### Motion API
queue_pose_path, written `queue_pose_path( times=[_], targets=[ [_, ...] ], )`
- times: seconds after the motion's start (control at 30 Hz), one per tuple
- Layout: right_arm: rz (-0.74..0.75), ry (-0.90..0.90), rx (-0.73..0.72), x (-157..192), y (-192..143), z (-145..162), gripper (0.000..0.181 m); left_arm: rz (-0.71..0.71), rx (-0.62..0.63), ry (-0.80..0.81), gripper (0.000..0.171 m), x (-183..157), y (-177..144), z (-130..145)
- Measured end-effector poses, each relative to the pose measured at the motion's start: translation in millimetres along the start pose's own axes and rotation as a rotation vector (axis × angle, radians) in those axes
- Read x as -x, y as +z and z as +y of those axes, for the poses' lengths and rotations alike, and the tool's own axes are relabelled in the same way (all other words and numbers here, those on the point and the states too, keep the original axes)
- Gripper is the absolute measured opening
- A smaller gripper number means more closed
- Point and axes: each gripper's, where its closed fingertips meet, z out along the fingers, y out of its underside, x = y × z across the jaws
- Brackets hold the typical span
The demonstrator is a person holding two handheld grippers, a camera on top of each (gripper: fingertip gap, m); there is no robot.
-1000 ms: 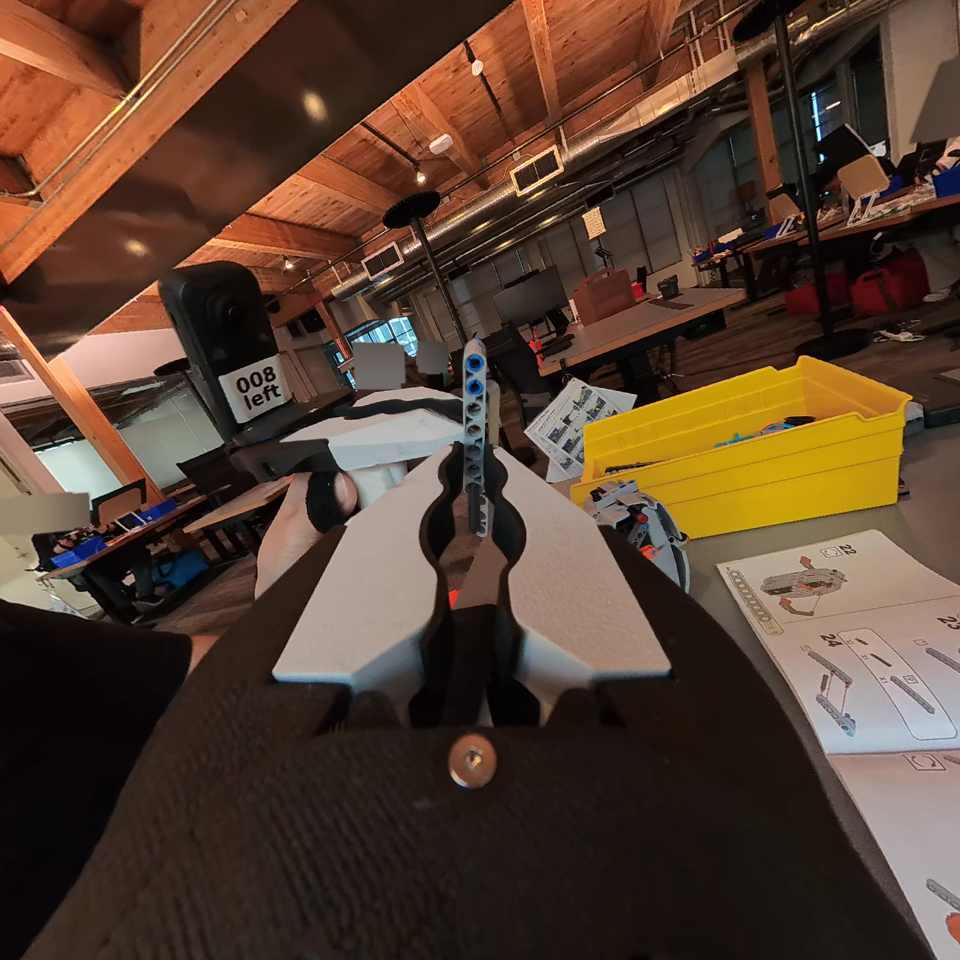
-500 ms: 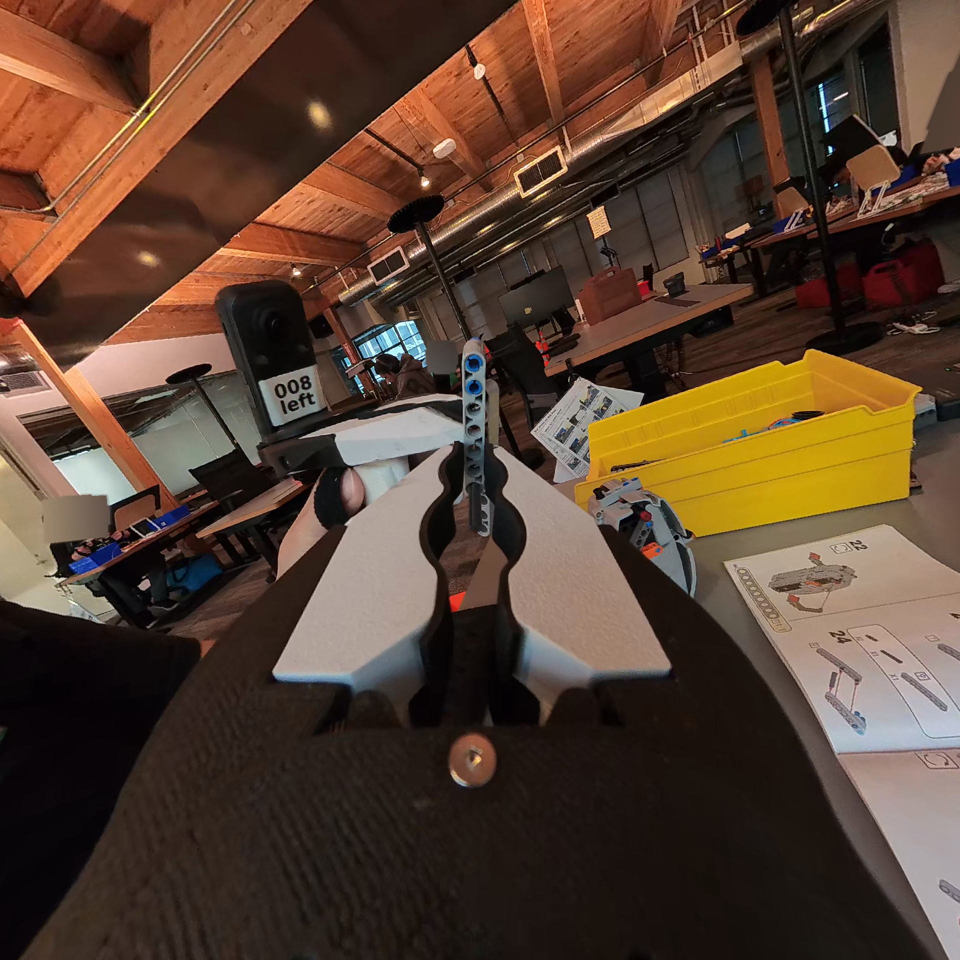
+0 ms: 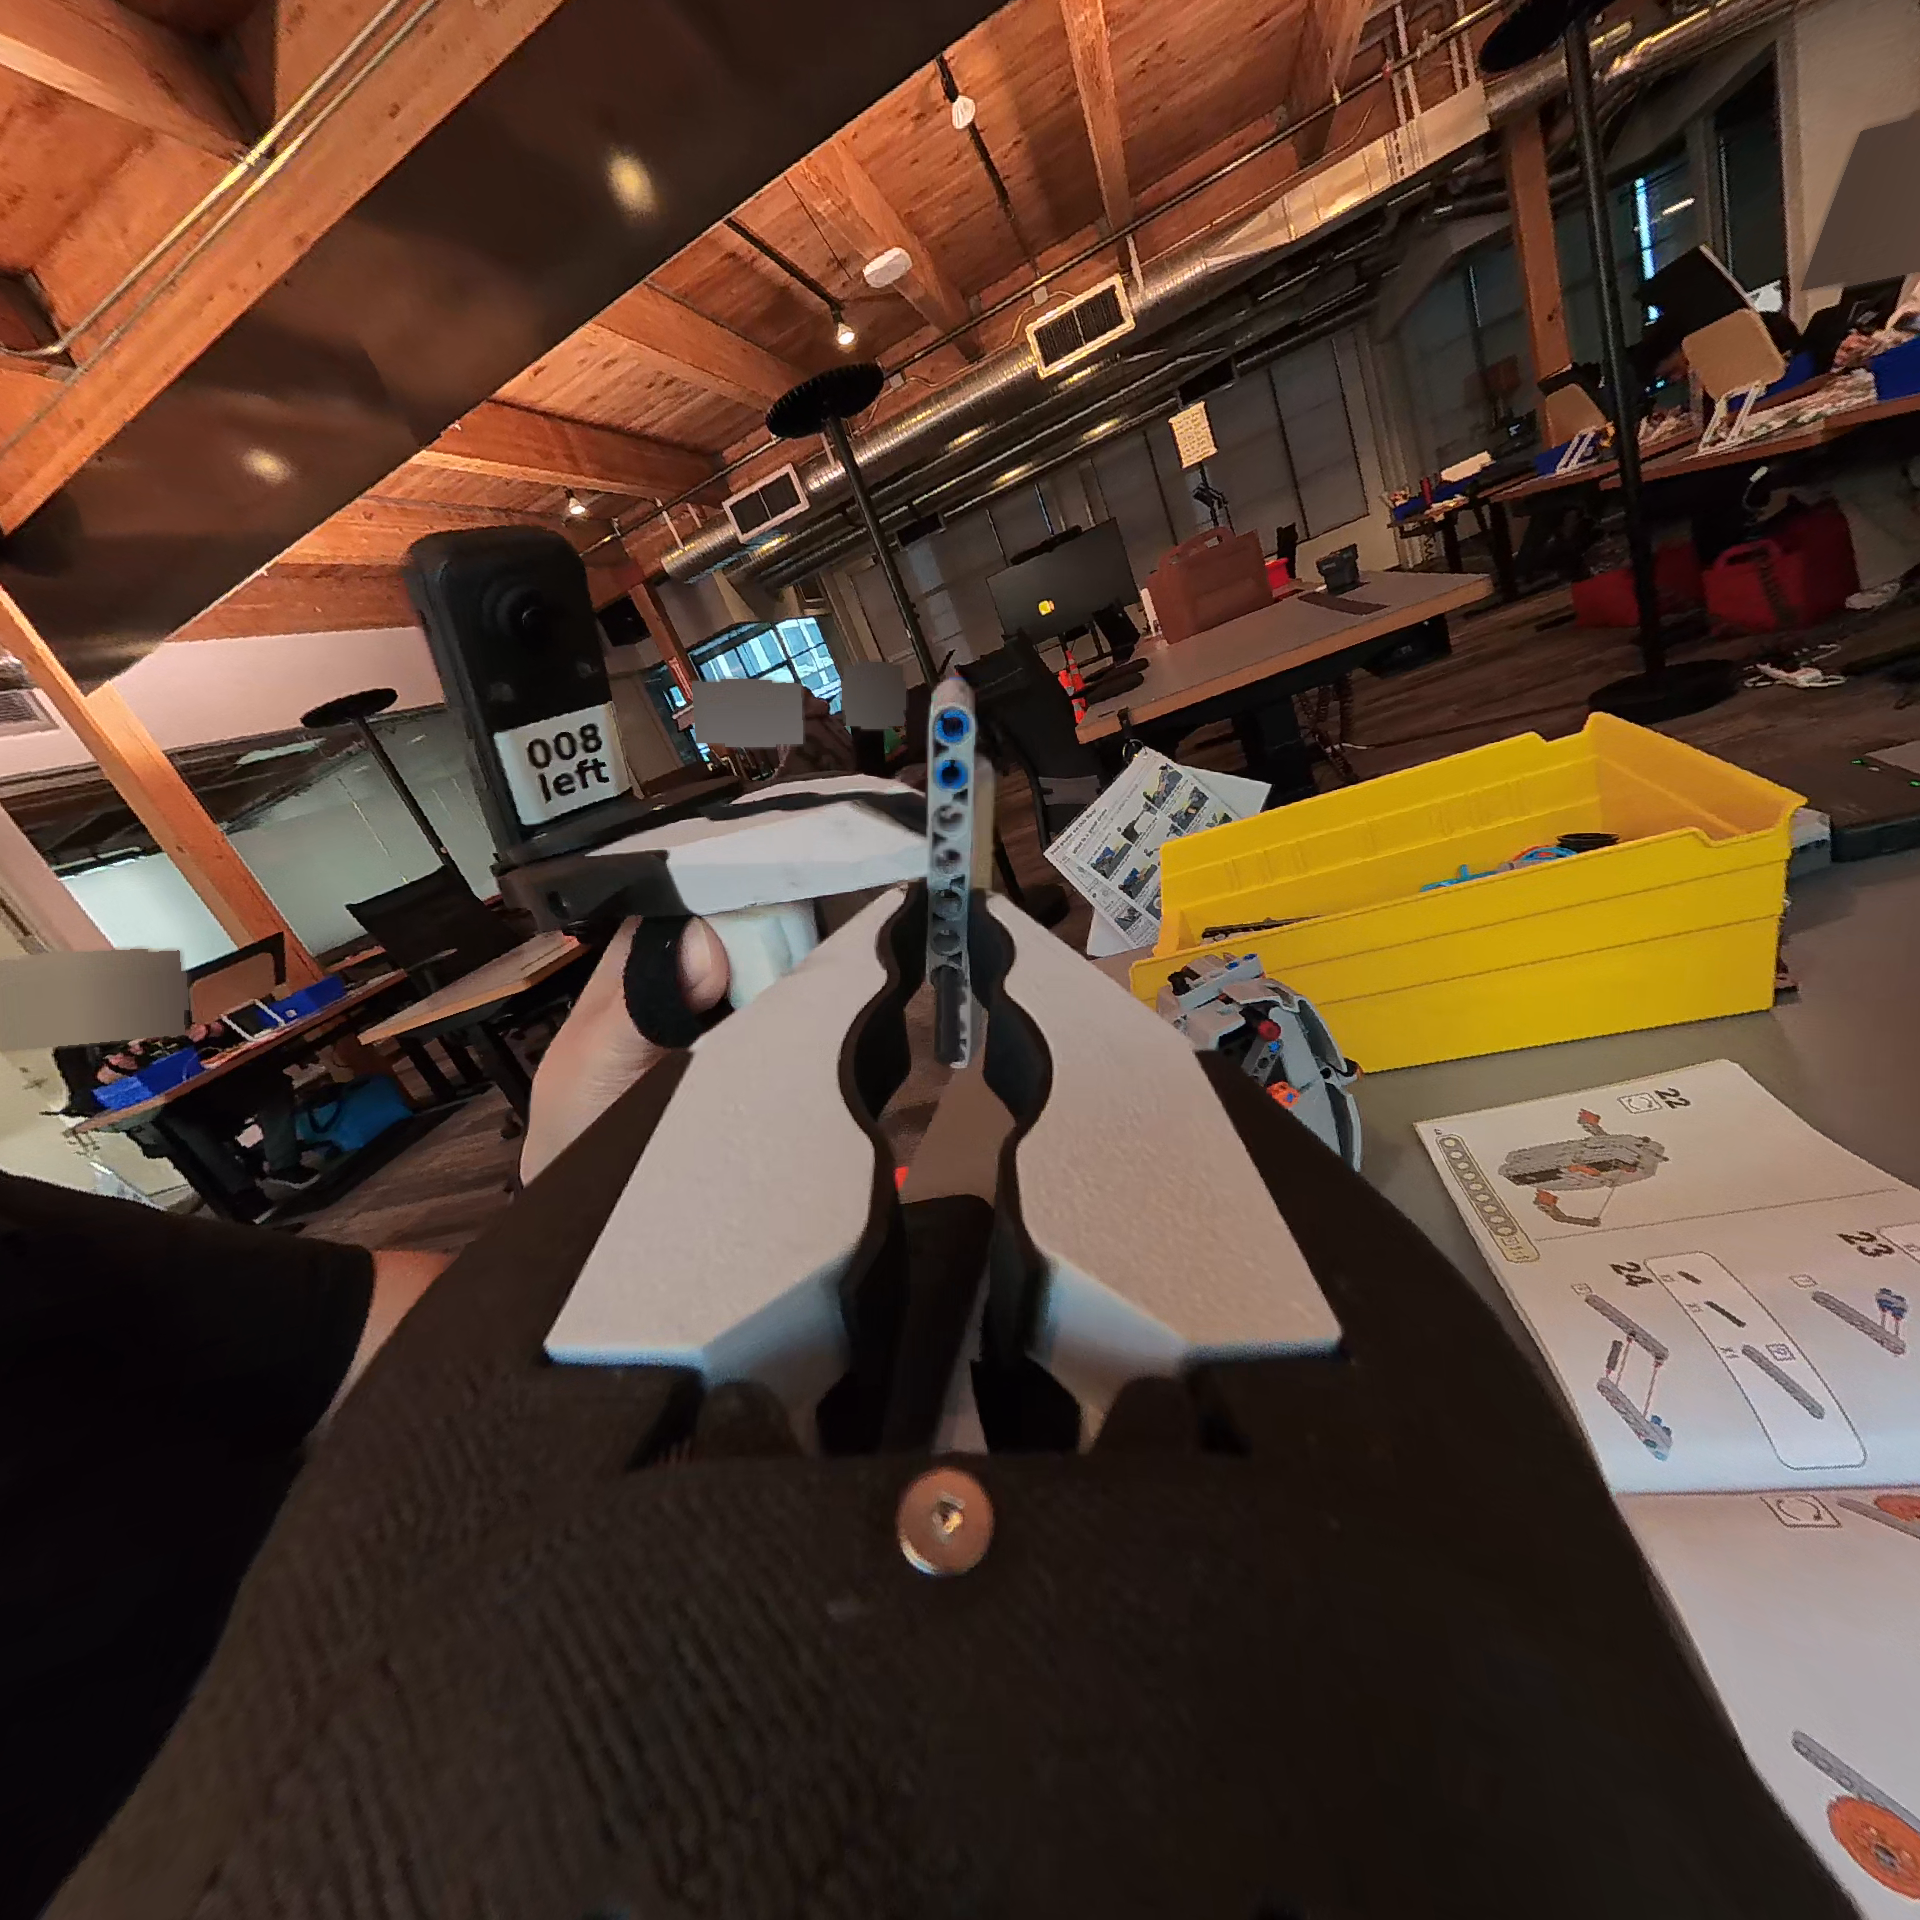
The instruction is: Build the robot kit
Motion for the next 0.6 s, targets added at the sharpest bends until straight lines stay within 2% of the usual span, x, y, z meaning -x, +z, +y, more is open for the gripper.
queue_pose_path(
  times=[0.13, 0.4, 0.6],
  targets=[
    [0.006, 0.003, 0.010, -0.1, 2.1, 2.1, 0.005, -0.011, 0.012, 0.003, 0.005, 1.8, 0.8, 1.7],
    [0.061, -0.038, 0.078, -5.2, 0.3, 6.3, 0.005, -0.082, 0.059, 0.151, 0.005, 1.9, 3.3, 7.5],
    [0.085, -0.064, 0.066, -6.7, 0.8, 4.7, 0.005, -0.181, 0.066, 0.293, 0.006, 2.2, 3.9, 5.0]
  ],
)
